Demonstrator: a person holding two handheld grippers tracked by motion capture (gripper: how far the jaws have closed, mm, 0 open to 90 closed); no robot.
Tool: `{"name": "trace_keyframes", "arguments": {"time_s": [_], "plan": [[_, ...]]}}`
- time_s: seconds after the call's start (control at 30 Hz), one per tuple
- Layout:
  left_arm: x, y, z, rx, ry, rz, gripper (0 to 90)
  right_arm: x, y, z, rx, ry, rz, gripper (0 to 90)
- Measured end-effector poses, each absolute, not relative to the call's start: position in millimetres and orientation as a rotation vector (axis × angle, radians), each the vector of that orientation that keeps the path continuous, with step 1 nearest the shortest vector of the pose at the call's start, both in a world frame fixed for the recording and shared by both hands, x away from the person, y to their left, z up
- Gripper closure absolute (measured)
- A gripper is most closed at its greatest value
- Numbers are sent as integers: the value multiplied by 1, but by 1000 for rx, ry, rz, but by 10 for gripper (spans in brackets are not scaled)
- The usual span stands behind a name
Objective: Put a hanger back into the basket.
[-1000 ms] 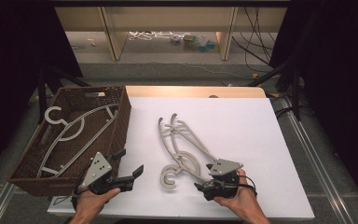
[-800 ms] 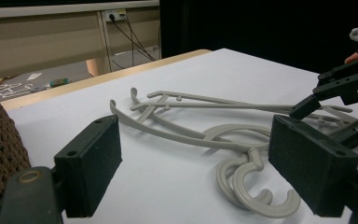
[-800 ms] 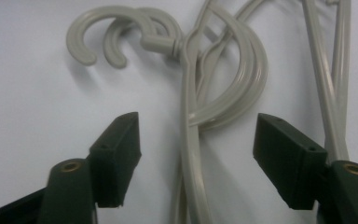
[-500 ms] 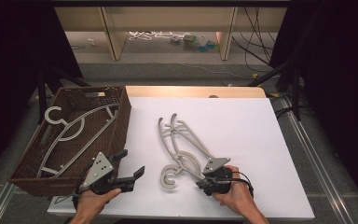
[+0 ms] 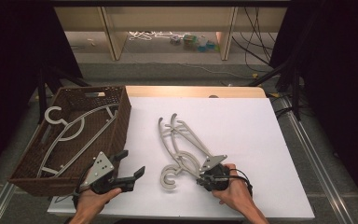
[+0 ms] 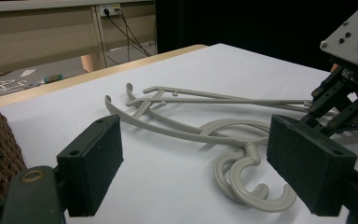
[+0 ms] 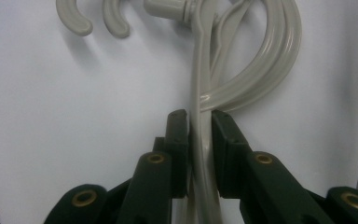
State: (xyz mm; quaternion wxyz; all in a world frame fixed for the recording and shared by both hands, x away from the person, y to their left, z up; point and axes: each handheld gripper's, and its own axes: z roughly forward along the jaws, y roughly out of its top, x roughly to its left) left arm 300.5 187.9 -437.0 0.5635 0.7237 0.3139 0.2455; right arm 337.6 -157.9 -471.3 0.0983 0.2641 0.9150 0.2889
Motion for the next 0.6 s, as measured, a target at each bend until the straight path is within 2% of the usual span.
{"name": "trace_keyframes", "arguments": {"time_s": [0.6], "plan": [[301,187,-438,1734,729,591,202,331,-157,-450,738,2682,795,819]]}}
